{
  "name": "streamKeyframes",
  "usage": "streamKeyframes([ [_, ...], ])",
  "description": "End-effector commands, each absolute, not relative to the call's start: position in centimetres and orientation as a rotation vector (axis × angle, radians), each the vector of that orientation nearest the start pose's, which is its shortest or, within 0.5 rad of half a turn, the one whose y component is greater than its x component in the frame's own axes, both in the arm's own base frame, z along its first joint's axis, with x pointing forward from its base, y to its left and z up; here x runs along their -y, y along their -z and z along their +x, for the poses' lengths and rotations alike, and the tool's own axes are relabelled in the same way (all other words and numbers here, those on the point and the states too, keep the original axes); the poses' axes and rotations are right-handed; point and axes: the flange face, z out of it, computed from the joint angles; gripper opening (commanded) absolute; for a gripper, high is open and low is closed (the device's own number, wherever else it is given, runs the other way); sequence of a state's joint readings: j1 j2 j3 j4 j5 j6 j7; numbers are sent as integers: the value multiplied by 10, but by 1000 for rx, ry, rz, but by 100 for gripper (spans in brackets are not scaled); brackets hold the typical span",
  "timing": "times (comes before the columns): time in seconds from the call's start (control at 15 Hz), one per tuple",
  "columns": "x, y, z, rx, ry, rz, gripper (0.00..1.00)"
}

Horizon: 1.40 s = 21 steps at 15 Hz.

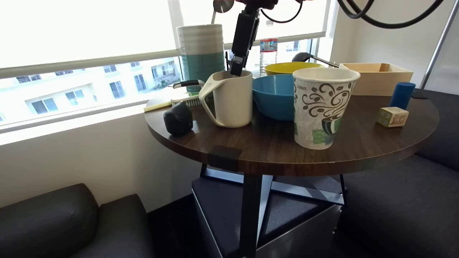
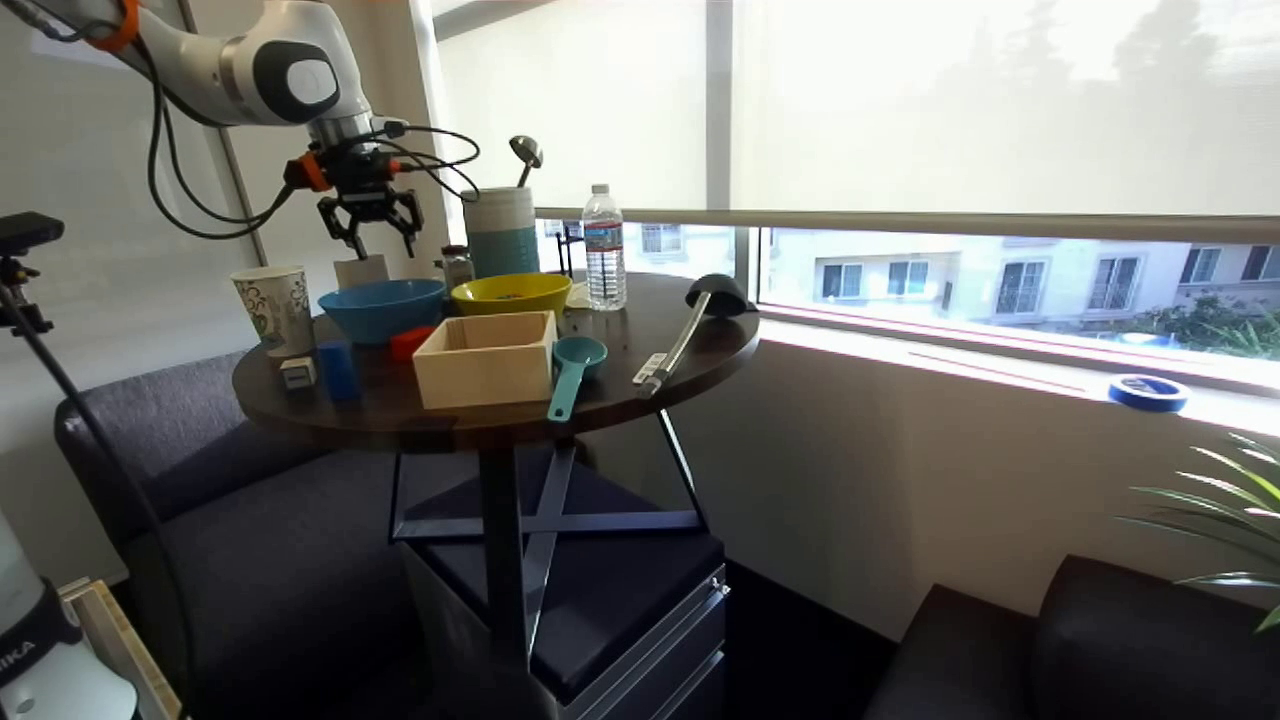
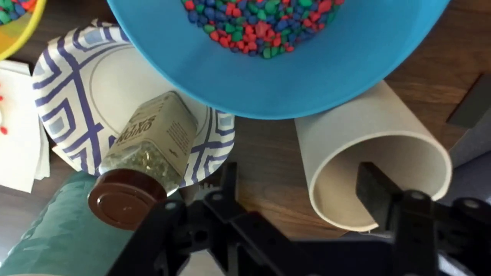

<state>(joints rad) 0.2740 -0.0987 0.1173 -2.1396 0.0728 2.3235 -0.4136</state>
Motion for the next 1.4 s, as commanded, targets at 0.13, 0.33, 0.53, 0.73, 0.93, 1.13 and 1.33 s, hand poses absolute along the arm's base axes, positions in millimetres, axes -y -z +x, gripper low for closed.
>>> streamKeyframes([
  [0.13, -215, -467, 503, 1130, 285, -2832, 56],
  [0.33, -215, -474, 504, 1140, 340, -2817, 42],
  [0.53, -209, -474, 507, 1076, 352, -2826, 19],
  [0.73, -205, -471, 510, 1038, 367, -2809, 1],
  [0.93, -203, -472, 510, 1002, 386, -2802, 0],
  [1.13, -206, -482, 507, 1013, 431, -2787, 1],
  [1.33, -215, -503, 497, 1062, 531, -2770, 1],
])
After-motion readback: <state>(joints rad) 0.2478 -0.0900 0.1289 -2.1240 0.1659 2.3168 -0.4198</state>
